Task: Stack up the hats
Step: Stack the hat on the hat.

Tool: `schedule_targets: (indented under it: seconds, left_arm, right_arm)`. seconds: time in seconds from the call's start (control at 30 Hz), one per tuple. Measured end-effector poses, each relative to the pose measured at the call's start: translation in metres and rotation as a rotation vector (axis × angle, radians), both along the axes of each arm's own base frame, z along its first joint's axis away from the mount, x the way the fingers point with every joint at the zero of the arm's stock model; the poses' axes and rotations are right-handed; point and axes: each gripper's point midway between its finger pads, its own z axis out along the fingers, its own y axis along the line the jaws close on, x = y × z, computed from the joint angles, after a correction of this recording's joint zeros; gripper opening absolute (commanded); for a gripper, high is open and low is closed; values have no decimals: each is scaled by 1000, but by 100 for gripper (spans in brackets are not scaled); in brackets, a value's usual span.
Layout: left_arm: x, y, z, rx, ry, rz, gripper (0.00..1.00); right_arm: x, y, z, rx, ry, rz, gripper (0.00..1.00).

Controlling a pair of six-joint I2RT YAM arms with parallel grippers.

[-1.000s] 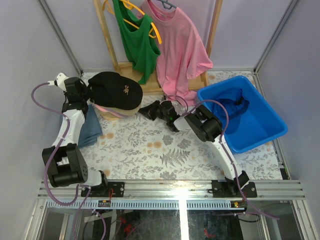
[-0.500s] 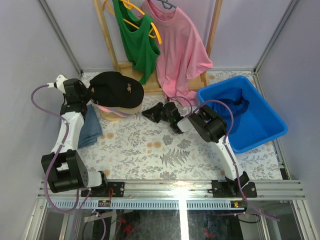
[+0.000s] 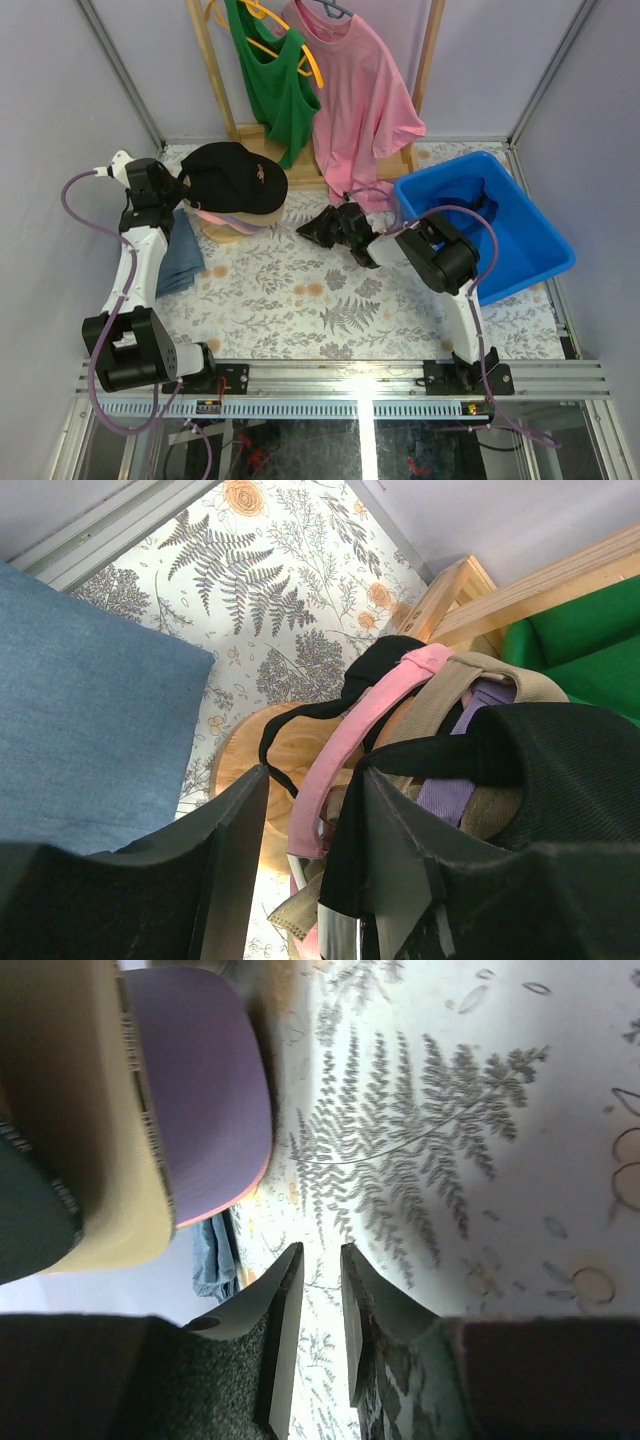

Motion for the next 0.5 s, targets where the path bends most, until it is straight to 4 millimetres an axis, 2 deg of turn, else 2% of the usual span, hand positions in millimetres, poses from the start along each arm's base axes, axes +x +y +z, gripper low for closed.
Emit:
schedule_targets:
  seconds: [0.07, 0.2, 0.33, 0.5]
  left_arm:
    - [0, 0, 0, -2, -1, 1, 41]
    - [0, -1, 0, -4, -2, -1, 41]
    - [0, -1, -1, -9, -4, 0, 41]
    - [1, -1, 0, -11, -8, -2, 41]
  right_arm:
    - [-1, -4, 14, -28, -38, 6, 31]
    - [1, -6, 64, -64, -160, 29, 34]
    - [7, -1, 140, -80, -340, 50, 39]
    - [8, 31, 249, -38, -594, 99, 44]
